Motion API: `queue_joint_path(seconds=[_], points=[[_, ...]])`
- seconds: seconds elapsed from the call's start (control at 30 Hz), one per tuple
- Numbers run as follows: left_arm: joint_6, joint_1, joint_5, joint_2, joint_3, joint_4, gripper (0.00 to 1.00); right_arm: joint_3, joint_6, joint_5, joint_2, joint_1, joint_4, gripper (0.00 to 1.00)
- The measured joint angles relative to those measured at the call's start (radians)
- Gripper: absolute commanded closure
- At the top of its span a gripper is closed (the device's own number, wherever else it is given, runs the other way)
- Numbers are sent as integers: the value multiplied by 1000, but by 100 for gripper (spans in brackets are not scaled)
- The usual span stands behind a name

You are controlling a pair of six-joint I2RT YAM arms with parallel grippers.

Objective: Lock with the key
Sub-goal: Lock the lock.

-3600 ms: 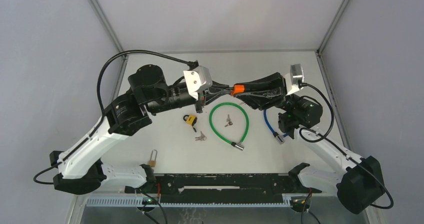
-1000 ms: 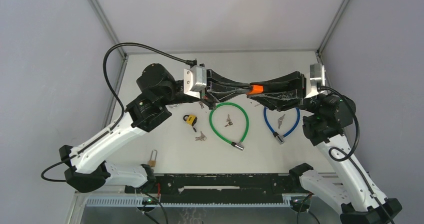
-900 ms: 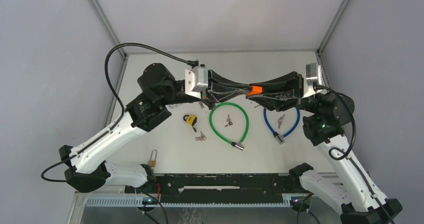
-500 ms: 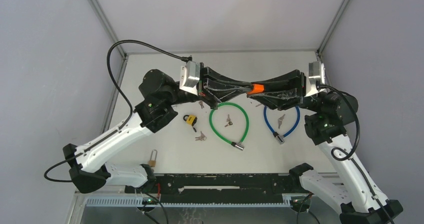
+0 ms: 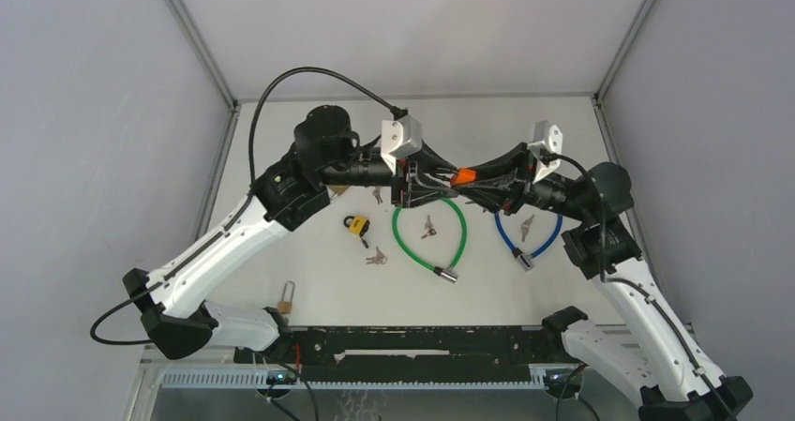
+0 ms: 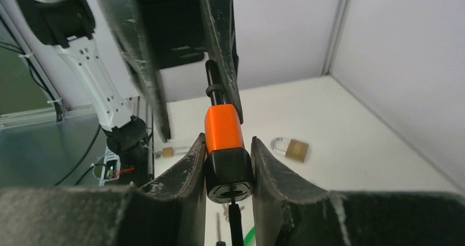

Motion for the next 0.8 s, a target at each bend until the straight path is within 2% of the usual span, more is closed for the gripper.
queue_joint_path(seconds=[0.23, 0.37, 0.5, 0.6, 0.8], points=[[48, 35, 8, 34, 64, -241, 23, -88, -7, 66, -2, 1, -29, 100], [113, 72, 19, 6, 72, -332, 20, -92, -5, 81, -10, 0, -29, 100], [180, 108, -5, -54, 67, -412, 22, -92, -3, 47, -11, 0, -29, 100], [186, 113, -10, -137, 2, -404, 23, -92, -7, 14, -13, 4, -35, 100], [50, 99, -19, -344, -309, -241, 23, -90, -19, -51, -11, 41, -80, 100]])
